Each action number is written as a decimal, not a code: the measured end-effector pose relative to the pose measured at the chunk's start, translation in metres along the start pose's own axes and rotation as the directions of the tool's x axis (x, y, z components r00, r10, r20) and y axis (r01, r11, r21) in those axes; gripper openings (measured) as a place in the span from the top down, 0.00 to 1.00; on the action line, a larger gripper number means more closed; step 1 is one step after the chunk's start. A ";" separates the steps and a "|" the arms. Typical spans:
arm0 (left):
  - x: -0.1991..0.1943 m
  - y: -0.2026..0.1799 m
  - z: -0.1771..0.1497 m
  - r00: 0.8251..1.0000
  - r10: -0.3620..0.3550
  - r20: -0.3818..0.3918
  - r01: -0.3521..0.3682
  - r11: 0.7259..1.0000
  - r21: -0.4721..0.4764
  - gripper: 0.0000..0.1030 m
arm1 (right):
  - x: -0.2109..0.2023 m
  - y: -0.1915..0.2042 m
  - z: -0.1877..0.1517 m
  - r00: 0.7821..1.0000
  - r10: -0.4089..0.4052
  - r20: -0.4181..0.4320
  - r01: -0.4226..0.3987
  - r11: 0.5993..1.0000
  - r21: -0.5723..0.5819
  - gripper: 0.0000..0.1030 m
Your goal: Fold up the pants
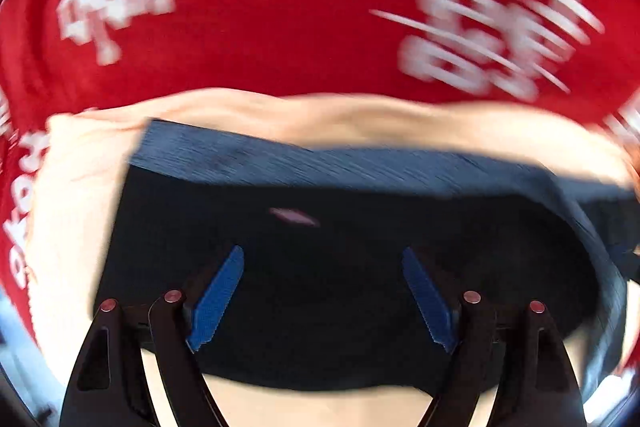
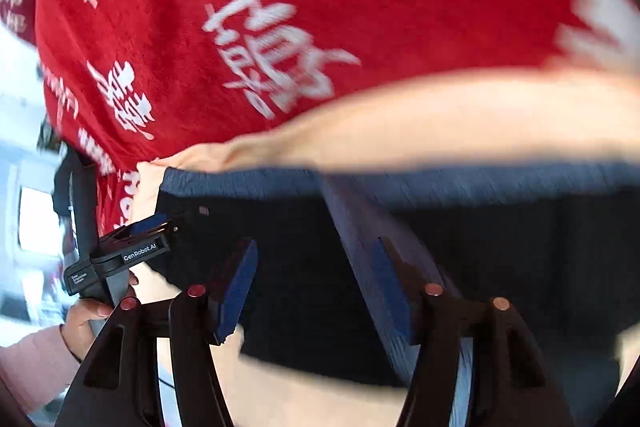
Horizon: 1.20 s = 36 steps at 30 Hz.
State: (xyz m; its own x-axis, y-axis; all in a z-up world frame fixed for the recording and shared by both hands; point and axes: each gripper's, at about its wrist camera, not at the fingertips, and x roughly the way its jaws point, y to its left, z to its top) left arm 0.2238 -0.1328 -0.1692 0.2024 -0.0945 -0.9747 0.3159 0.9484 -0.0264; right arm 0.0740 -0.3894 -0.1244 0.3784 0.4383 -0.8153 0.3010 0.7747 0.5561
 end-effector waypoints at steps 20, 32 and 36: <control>0.001 -0.259 -0.110 0.897 -0.365 -0.250 0.431 0.848 0.308 0.20 | -0.126 -0.193 -0.279 0.970 -0.229 0.079 0.133 0.779 0.613 0.38; 0.016 -0.291 -0.108 0.843 -0.428 -0.325 0.489 0.862 0.132 0.75 | -0.122 -0.209 -0.241 0.995 0.080 0.056 -0.097 0.876 0.472 0.97; -0.005 -0.302 -0.092 0.838 -0.459 -0.294 0.502 0.860 0.088 0.76 | -0.166 -0.208 -0.193 0.988 0.104 0.114 -0.140 0.914 0.381 0.97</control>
State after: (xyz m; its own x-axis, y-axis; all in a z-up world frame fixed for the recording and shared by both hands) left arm 0.0420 -0.3908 -0.1772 -0.2477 -0.4259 -0.8702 0.4553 0.7417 -0.4926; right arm -0.2205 -0.5354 -0.1361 0.5046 0.4618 -0.7295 0.5553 0.4734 0.6838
